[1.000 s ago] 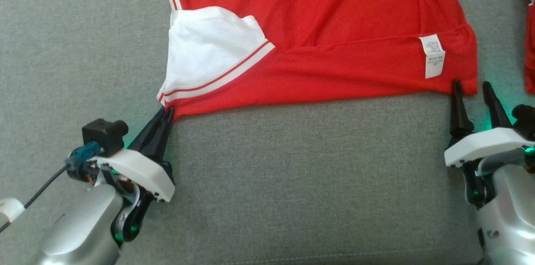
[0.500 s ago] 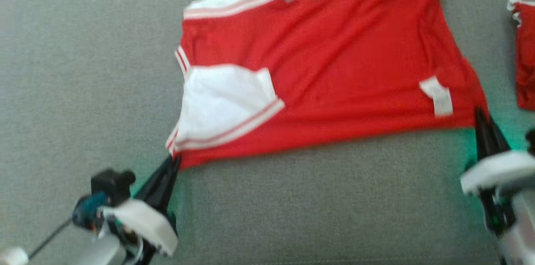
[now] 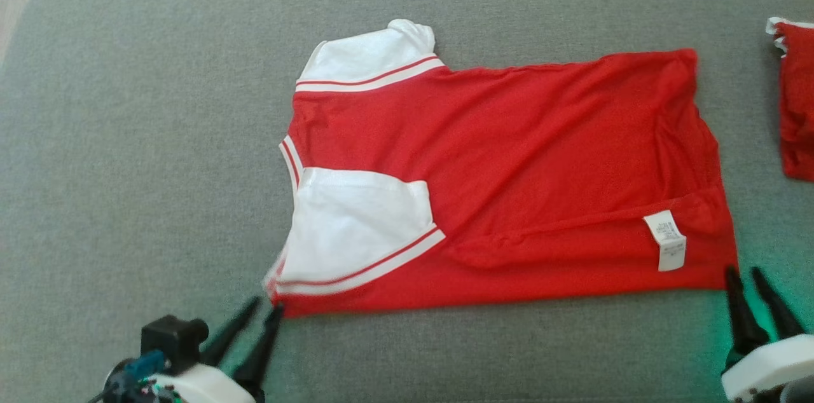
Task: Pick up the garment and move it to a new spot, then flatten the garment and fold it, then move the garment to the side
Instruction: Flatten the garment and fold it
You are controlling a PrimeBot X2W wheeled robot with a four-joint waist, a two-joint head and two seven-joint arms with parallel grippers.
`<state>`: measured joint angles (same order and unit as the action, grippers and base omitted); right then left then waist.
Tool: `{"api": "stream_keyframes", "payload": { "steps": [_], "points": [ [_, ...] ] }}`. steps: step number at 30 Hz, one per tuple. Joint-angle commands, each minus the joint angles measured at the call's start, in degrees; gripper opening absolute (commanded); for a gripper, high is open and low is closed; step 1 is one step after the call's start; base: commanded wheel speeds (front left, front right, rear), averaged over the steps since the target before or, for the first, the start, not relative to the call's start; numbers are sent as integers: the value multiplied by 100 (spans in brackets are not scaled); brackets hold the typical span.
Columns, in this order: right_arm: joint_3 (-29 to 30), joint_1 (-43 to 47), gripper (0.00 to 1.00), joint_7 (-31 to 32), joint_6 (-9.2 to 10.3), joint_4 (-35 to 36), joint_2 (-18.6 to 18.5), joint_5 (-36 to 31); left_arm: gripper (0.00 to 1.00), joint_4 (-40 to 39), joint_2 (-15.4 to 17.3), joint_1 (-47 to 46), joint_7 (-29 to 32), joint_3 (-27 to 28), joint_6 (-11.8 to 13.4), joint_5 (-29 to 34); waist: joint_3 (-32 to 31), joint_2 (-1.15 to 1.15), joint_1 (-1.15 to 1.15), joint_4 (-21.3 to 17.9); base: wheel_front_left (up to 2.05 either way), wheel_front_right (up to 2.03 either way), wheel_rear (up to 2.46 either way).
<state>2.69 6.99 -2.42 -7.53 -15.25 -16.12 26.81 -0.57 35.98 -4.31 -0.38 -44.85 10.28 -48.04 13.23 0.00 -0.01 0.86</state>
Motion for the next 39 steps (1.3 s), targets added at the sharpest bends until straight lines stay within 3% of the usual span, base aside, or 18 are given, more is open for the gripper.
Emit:
{"api": "stream_keyframes", "payload": {
  "steps": [1, 7, 12, 18, 24, 34, 35, 37, 39],
  "points": [
    [1, 24, 100, 4, 4, 250, -133, -52, 100, -186, 248, -188, 25, 179, 21, -39, 1, 0, 1, -11, 0, 0, 0],
    [255, -28, 100, 159, 4, 974, -39, -182, 100, -554, 620, -1190, 354, 414, -171, 265, 207, 0, 1, -107, 0, 0, 0],
    [244, -336, 100, 310, 4, 1410, 74, -366, 100, -465, 635, -2830, 1024, 593, -793, 323, 655, 0, 1, -293, 0, 0, 0],
    [-51, -907, 100, 362, 4, 1545, 177, -551, 100, 688, 324, -4574, 2087, 493, -1472, 155, 1206, 0, 1, -647, 0, 0, 0],
    [-208, -1260, 100, 324, 4, 1424, 241, -584, 100, 1856, 148, -5542, 2671, 269, -1698, 99, 1561, 0, 1, -868, 0, 0, 0],
    [-334, -1503, 100, 162, 4, 1170, 320, -597, 100, 2905, 72, -5969, 2996, -146, -1771, -111, 1791, 0, 1, -1001, 0, 0, 0],
    [-326, -1515, 100, 151, 4, 1148, 327, -597, 92, 2916, 68, -5954, 3038, -213, -1772, -203, 1797, 0, 1, -1005, 0, 0, 0],
    [-280, -1532, 100, 121, 4, 1108, 337, -609, 0, 2822, 93, -5923, 3075, -364, -1774, -391, 1798, 0, 1, -998, 0, 0, 0],
    [-239, -1544, 100, 103, 4, 1075, 346, -622, 0, 2627, 178, -5912, 2966, -482, -1774, -570, 1785, 0, 1, -985, 0, 0, 0]
  ]
}}
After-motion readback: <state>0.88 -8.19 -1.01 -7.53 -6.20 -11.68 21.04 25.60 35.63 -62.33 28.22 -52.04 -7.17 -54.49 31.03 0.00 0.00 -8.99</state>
